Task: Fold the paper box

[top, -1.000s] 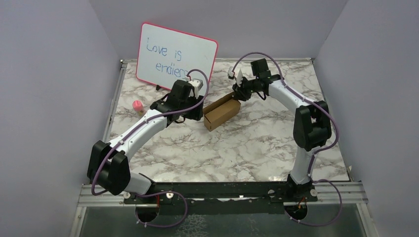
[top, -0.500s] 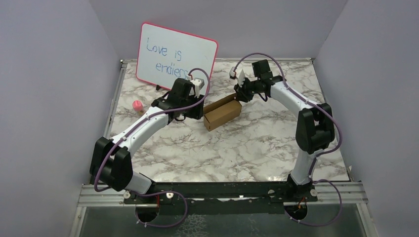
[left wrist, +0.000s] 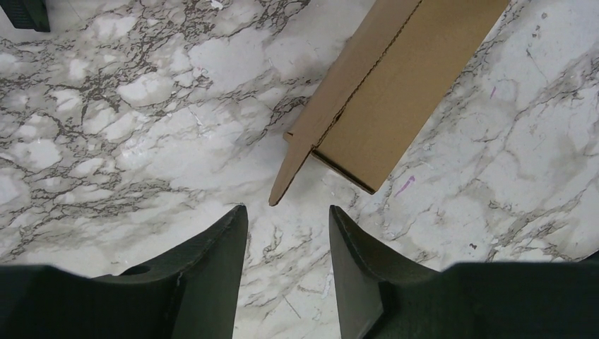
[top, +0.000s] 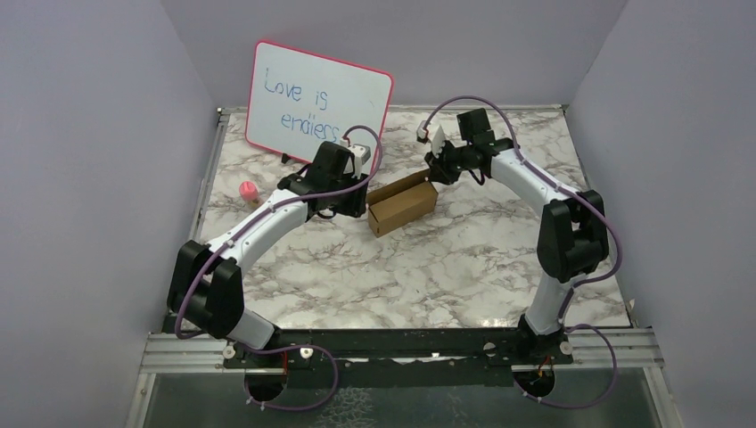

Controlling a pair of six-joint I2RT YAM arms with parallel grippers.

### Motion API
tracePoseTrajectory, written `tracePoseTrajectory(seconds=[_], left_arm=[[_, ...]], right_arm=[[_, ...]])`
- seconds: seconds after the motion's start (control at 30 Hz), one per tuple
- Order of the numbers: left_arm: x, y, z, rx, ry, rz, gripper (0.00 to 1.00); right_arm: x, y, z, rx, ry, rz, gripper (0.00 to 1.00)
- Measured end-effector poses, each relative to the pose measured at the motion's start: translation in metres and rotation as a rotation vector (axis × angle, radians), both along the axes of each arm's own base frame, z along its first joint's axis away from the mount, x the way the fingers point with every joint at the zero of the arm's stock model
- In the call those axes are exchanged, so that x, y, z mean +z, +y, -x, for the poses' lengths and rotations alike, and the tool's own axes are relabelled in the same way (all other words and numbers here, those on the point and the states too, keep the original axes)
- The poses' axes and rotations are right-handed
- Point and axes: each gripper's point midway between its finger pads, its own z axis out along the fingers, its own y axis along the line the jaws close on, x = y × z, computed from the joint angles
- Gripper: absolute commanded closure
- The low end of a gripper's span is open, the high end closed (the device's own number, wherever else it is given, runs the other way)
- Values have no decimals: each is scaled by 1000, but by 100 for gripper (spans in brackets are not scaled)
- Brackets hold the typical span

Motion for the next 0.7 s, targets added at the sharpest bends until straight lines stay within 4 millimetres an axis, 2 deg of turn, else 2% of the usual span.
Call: tracePoseTrajectory(seconds=[0.13,0.4,0.7], left_arm=[[0,0,0,-5,4,-3,69],[3,-7,-6,-15,9,9,86],[6,-14,-11,-1,29,38,92]], right_arm=[[4,-1,3,-9,-1,-3,84],[6,-2,9,-28,30,-12,95],[13,1,14,-97,118,-44,99]])
